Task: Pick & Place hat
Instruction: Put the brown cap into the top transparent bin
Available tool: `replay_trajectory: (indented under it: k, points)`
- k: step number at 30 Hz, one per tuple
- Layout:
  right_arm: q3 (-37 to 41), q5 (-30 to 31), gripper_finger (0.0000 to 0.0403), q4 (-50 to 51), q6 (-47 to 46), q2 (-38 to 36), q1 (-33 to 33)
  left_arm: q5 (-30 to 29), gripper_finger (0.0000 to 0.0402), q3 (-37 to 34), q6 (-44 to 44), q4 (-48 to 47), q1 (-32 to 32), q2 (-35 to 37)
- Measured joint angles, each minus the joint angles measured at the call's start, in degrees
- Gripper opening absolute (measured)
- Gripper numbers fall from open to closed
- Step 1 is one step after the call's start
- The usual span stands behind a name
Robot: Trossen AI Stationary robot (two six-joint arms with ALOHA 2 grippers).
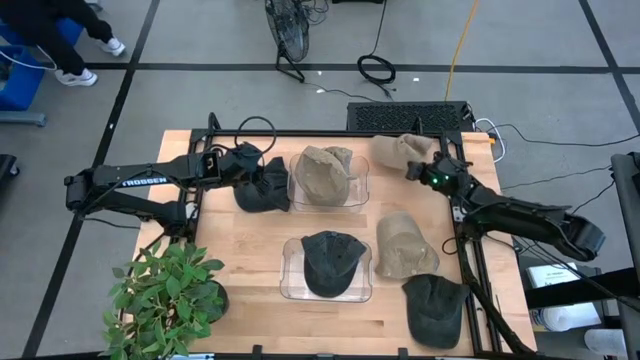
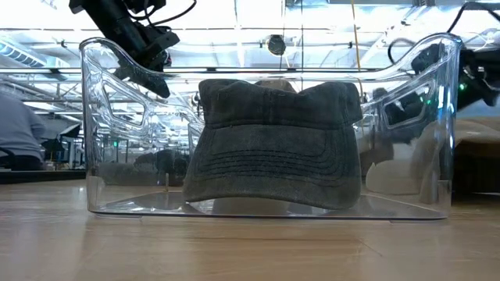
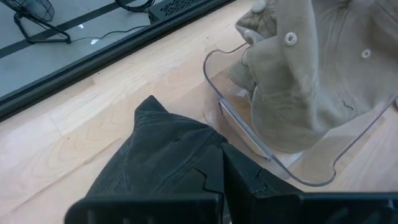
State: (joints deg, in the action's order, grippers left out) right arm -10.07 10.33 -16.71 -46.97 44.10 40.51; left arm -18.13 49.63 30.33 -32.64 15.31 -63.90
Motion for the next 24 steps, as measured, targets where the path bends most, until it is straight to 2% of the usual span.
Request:
replay_trajectory:
  k: [5,13,24]
  points:
    - [-7.9,0.0,0.0001,2.2,9.1,-1.4,-3.7,-0.1,0.0012,0.0,-0.1,2.0,0.0,0.0]
    - [-26.7,0.1,0.0001,17.0,23.4,0.2,-10.4,-0.4,0.0009,0.0,-3.2,5.7,0.1,0.0]
    - [-43.0,-0.2,0.0,21.9,34.0,9.1,-16.4,-0.3,0.0009,0.0,-1.6,5.9,0.1,0.0]
